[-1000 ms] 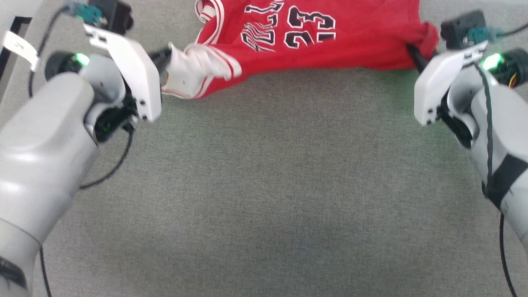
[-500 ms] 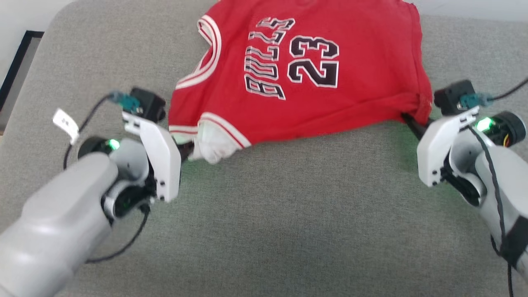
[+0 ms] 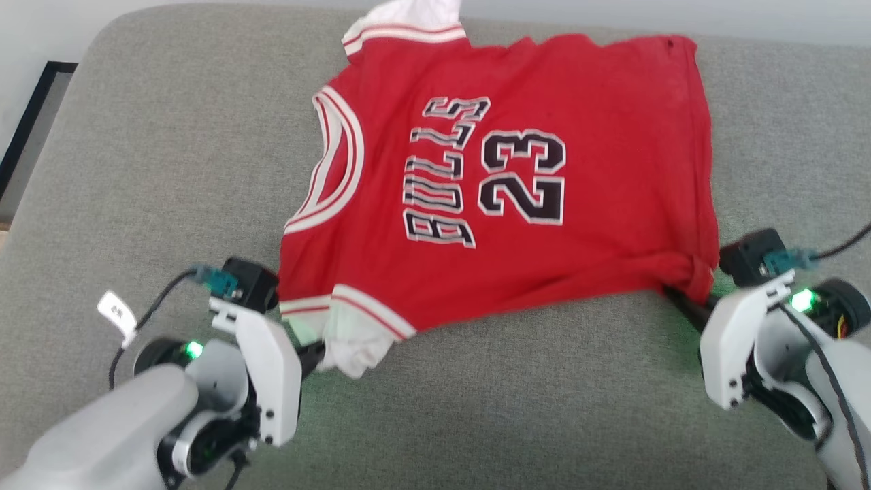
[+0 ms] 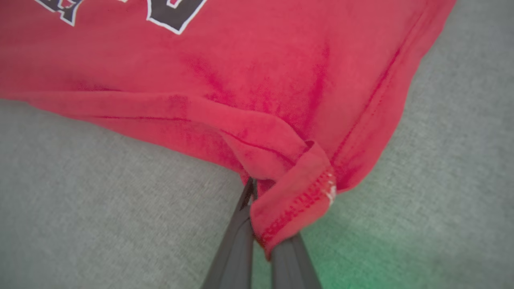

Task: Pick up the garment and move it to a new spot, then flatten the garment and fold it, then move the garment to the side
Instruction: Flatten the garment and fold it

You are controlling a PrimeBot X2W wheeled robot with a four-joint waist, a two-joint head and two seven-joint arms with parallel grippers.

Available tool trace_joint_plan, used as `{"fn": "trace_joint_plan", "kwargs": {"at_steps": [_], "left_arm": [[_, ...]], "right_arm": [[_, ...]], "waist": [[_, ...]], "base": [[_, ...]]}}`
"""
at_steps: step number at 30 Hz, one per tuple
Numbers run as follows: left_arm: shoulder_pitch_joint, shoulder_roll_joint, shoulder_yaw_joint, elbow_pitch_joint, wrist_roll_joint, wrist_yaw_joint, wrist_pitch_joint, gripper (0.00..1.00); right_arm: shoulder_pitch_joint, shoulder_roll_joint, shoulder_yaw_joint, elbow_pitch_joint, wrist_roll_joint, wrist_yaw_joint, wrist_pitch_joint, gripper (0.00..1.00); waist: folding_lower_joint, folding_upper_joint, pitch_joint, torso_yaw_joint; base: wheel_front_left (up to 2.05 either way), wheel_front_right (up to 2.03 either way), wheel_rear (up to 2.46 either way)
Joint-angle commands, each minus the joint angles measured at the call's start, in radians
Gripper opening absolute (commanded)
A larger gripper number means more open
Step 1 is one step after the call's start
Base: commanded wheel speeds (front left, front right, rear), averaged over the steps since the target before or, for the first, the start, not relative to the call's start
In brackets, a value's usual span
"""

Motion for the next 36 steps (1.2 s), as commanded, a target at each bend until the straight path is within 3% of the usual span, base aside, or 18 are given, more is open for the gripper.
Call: {"fn": "trace_joint_plan", "kwargs": {"at_steps": [1,11,18,29,36], "left_arm": [[0.029,0.011,-0.004,-0.014,-0.01,0.013,0.001,0.0],[0.13,0.057,-0.025,-0.129,-0.038,0.077,-0.003,0.0],[0.137,0.099,-0.013,-0.173,-0.034,0.104,-0.007,0.0],[-0.008,0.222,0.04,-0.3,0.045,0.134,0.052,0.0],[-0.169,0.223,0.074,-0.249,0.117,0.059,0.091,0.0]], "right_arm": [[0.05,-0.01,0.003,-0.02,0.009,0.0,0.027,0.0],[0.269,-0.102,0.014,-0.238,0.06,0.0,0.173,0.0],[0.361,-0.135,-0.013,-0.338,0.094,0.0,0.161,0.0],[0.373,-0.069,-0.158,-0.421,0.053,0.0,0.136,0.0],[0.309,0.008,-0.266,-0.445,-0.022,0.0,0.176,0.0]], "waist": [[0.0,0.0,-0.001,0.0],[0.0,0.0,0.0,0.005],[0.0,0.0,0.004,-0.001],[0.0,0.0,0.007,-0.028],[0.0,0.0,0.032,-0.054]], "base": [[0.0,0.0,0.0],[0.0,0.0,0.0],[0.0,0.0,0.0],[0.0,0.0,0.0],[0.0,0.0,0.0]]}}
